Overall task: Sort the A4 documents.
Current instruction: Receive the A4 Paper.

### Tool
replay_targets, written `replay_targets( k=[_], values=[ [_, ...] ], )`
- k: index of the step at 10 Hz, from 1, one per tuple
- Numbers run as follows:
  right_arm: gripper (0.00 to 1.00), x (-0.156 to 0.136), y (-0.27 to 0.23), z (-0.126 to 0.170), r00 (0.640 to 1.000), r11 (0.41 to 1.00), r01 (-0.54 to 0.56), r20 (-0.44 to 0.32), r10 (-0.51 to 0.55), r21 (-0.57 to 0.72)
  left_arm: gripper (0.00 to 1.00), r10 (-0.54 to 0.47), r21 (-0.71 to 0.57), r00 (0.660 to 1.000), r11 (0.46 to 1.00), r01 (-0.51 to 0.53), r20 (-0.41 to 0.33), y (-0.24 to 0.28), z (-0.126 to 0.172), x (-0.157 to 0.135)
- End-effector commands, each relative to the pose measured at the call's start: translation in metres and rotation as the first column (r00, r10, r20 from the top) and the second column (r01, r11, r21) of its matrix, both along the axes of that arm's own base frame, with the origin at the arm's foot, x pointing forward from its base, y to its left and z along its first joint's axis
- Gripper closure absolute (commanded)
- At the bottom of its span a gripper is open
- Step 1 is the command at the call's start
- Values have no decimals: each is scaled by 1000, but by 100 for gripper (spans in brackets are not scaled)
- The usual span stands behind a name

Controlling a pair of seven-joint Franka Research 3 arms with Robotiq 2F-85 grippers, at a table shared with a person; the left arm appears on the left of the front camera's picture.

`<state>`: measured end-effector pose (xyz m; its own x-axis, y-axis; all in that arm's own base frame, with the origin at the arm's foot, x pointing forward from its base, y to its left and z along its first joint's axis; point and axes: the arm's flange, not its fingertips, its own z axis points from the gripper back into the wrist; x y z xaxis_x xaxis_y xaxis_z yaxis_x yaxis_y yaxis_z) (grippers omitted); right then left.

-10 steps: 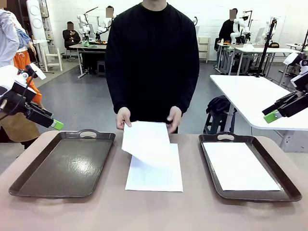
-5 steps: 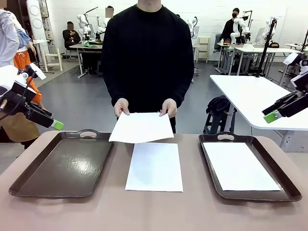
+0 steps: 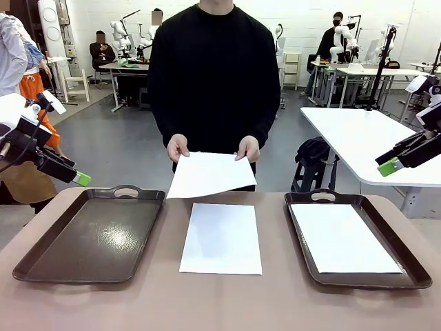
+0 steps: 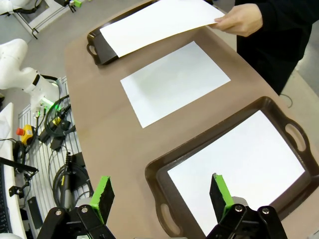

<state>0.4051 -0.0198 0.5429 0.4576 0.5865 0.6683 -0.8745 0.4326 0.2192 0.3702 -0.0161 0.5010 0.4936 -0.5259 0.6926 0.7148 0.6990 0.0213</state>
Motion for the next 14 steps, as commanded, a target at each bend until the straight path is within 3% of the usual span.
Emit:
replay_targets(
  k=[1,14],
  values=[
    [0,-1,1,-1,1000,1000,-13,4,13,-13,0,-9,-10,1000,1000,9,3,3,-2,1],
    [0,-1,1,-1,1000,1000,-13,4,13,-13,0,-9,-10,1000,1000,9,3,3,-2,1]
  ],
)
